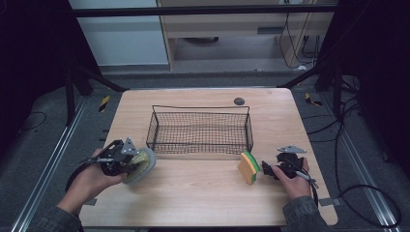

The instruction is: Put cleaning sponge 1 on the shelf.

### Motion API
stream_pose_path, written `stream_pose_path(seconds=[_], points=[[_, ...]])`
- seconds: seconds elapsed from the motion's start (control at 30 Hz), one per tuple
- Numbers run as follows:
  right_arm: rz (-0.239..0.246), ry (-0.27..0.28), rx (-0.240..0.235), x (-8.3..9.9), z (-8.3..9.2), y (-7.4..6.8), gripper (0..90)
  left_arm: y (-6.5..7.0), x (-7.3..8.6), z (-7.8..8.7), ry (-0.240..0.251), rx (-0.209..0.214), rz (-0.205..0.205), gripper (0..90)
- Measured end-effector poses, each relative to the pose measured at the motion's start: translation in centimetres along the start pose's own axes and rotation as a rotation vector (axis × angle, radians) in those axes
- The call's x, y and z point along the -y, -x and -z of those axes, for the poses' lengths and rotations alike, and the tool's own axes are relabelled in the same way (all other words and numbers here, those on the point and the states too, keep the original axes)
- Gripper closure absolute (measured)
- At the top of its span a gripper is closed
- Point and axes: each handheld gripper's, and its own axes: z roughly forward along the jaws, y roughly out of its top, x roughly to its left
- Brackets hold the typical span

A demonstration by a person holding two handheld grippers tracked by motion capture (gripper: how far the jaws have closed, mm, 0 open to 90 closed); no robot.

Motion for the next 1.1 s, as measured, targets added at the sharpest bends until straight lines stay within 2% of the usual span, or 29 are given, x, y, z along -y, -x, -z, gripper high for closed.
stream_pose_path(seconds=[0.17, 0.4, 0.7, 0.87, 0.93, 1.1], points=[[0.001, 0.0, 0.0, 0.0, 0.0, 0.0, 0.4, -0.2, -1.0, 1.5, 0.032, -0.041, -0.028, 70.1], [0.003, 0.0, -0.003, -0.1, -0.1, 0.0, 0.4, -1.3, -2.5, 3.1, 0.076, -0.096, -0.045, 70.0], [0.001, 0.001, -0.003, -0.1, -0.1, 0.0, 0.4, -2.7, -4.2, 4.0, 0.107, -0.135, -0.057, 70.0], [0.0, -0.003, 0.002, -0.2, -0.2, 0.0, 0.4, -4.3, -5.2, 4.4, 0.131, -0.164, -0.058, 70.1], [-0.002, -0.005, 0.0, -0.2, -0.2, 0.0, 0.4, -4.5, -5.4, 4.3, 0.142, -0.166, -0.05, 70.1], [0.008, 0.0, 0.005, -0.4, -0.4, 0.0, 0.4, -5.6, -6.6, 4.1, 0.146, -0.181, -0.08, 70.1]])
